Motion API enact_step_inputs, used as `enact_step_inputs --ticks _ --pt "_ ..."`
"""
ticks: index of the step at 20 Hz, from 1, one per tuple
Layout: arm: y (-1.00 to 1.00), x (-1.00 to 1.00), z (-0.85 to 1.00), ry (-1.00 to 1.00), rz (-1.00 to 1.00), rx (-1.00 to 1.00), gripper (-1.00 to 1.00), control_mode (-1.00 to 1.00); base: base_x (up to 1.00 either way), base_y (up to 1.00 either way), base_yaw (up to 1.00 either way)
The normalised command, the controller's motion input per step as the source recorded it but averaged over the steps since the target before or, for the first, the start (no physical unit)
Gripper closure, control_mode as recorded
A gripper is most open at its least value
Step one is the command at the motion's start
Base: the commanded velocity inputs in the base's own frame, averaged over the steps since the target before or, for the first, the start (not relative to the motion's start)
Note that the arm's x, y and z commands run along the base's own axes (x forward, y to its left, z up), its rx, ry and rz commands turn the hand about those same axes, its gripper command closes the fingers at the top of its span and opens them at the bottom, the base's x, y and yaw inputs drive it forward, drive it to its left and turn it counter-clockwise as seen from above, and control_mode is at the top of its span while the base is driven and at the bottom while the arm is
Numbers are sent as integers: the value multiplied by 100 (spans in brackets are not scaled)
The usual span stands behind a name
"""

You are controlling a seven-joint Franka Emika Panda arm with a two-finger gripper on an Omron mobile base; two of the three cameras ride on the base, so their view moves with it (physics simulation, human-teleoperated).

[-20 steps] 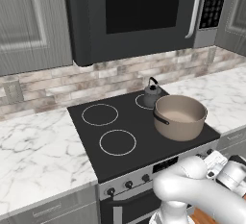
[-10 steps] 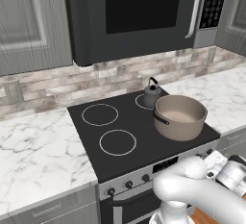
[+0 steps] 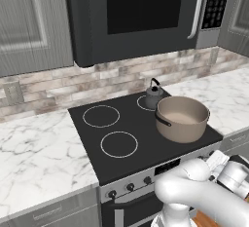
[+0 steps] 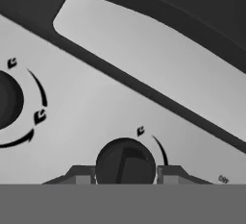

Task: Pick the kettle from the cabinet and place it on a stove burner. Then pick the pot from the counter and place it on another stove burner. Finally, turn both burners on.

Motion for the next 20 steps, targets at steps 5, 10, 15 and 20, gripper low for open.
enact_step_inputs --ticks 5,10,15,20 --pt "0 0 0 -9 0 -34 100 -100 0 0 0" --pt "0 0 0 -9 0 -33 100 -100 0 0 0" --pt "0 0 0 -2 0 -14 100 -100 0 0 0" --pt "6 0 0 0 0 0 -100 -100 0 0 0"
